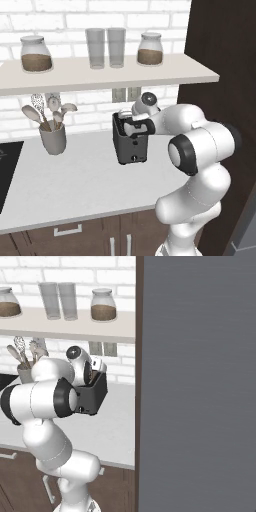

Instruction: Start the toaster. Once the lever pops up, take the bread to the plate on the dining counter.

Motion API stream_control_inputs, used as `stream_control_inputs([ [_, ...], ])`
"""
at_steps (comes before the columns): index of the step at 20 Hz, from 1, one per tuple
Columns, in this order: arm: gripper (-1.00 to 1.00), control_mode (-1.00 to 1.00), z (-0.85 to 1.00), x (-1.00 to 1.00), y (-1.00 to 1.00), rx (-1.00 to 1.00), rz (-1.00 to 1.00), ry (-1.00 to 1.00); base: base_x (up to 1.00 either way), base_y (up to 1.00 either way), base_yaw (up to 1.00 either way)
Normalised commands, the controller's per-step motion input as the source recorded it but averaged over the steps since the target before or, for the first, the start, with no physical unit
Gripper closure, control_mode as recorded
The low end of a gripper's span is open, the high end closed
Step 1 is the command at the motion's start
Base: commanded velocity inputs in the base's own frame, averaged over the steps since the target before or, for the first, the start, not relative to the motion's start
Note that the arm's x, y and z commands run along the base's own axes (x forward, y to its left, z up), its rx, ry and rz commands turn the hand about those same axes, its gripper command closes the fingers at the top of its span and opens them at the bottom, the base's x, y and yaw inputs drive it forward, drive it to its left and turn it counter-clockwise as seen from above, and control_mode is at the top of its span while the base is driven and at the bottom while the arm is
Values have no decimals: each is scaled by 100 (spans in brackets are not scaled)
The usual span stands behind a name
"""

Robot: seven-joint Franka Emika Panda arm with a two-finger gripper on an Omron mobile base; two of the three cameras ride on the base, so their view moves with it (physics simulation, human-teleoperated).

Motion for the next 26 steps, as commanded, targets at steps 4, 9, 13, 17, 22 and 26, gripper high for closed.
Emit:
stream_control_inputs([
  [4, -100, -100, -18, -6, 0, 1, 0, 0, 0, 0, 0],
  [9, 100, -100, -24, -6, 0, 4, 0, 0, 0, 0, 0],
  [13, 100, -100, -26, -3, -11, 6, 0, 0, 0, 0, 0],
  [17, 100, -100, -6, -1, -10, 8, 0, 0, 0, 0, 0],
  [22, 100, -100, 0, -13, -2, 7, 0, -2, 0, 0, 0],
  [26, 100, -100, 18, -24, 0, 0, 0, -9, 0, 0, 0],
])
